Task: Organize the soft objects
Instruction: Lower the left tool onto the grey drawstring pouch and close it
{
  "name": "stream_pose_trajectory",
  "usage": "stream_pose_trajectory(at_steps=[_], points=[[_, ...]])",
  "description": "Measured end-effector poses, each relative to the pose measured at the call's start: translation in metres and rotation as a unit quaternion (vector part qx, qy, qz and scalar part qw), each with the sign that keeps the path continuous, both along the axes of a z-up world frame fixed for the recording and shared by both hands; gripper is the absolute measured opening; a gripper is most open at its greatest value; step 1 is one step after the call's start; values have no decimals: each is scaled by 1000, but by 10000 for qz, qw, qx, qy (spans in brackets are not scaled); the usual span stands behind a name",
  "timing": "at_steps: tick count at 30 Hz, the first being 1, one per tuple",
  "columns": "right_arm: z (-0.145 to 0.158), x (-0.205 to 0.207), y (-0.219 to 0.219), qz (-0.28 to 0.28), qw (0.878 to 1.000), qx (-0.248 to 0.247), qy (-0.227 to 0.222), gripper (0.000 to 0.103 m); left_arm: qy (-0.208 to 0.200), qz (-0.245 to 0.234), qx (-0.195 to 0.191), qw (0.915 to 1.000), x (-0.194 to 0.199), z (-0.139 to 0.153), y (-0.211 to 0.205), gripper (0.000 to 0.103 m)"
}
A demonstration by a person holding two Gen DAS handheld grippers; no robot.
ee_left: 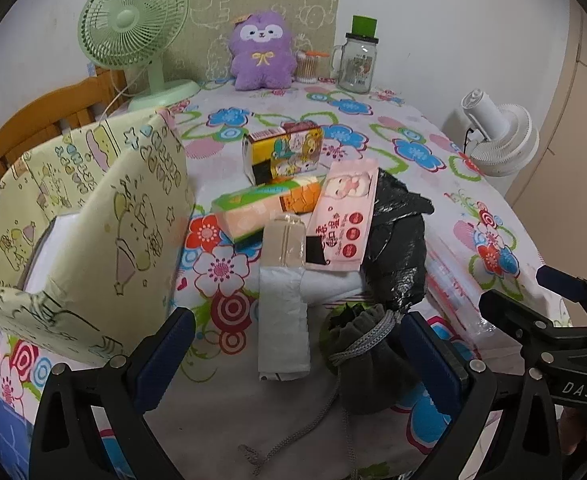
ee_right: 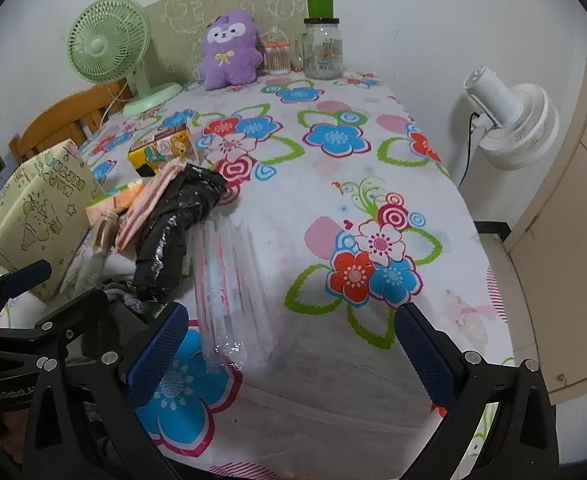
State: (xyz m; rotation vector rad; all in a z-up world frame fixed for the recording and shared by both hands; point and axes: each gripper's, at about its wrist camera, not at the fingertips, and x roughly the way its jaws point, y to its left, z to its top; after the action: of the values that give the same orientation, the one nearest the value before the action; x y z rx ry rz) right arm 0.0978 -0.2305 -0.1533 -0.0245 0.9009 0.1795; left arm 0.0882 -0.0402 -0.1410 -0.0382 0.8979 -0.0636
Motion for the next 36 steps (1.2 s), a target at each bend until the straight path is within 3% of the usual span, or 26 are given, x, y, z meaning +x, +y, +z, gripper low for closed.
stream_pose_trajectory(at_steps=[15,31,33,35,36], points=[[-18,12,-5,23,9998,32,191,103,174,-122,-155,9997,2,-14,-9,103],[-24,17,-2,95,9996,45,279,103,498,-137,-631,9967,6,-20,-8,100],[-25,18,-4,73,9995,29,292,103,525,-148,-660,9963,7,-22,-10,92],[-26,19,-6,64,9995,45,311,103,474,-215,-667,9964,6,-21,-14,74],[-26,19,-6,75,9995,64,315,103,415,-302,-690,9963,4,-20,-16,72]])
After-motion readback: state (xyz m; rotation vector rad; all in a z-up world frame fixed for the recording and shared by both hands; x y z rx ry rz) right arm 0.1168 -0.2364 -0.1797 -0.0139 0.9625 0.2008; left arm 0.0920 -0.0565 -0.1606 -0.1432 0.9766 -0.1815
